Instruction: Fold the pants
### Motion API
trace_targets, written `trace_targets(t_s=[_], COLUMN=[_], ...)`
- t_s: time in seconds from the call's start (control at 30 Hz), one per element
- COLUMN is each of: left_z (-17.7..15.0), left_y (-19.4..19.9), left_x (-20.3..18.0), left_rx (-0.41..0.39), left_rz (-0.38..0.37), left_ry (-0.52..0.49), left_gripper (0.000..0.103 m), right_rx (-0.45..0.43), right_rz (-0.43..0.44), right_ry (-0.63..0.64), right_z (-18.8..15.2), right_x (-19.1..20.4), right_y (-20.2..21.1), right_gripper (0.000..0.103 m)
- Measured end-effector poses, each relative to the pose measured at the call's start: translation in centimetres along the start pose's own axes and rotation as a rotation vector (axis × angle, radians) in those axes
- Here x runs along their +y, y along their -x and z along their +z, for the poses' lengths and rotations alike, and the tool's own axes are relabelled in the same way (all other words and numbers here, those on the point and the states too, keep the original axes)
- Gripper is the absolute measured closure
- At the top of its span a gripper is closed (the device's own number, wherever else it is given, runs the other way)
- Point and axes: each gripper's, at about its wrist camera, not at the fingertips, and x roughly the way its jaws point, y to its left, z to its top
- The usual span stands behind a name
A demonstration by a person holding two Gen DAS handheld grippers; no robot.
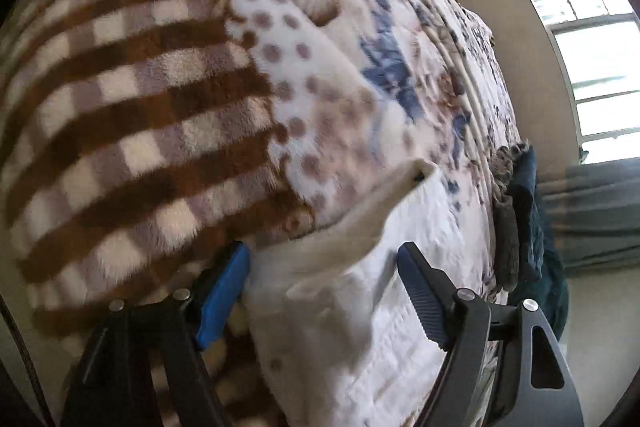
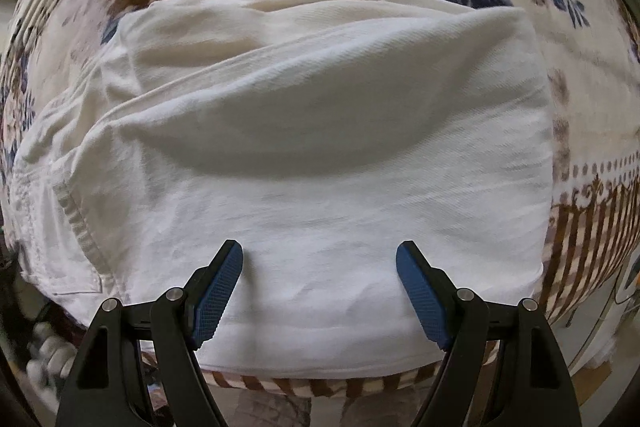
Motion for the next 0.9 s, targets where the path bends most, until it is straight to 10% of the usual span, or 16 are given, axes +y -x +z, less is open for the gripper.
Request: trace_targets(t_s=[0.7,0.9], left_z=[-1.3,-1.5], left_y=[-2.1,-1.1], left_x=[-1.4,-2.6], left_rx=[0.043,0.050], left_rz=[-0.127,-0.110], left_ry=[-0.014,-0.065], left_gripper=[0.029,0.074], right_rx=[0.029,0.020], right_rz=[0.010,0.002], right_ry=[0.036,0.047], right_z=[-0.1,0.7], right_x=[0.9,0.8], right_y=[-2.9,-2.0], right_gripper=[0.021,0.021])
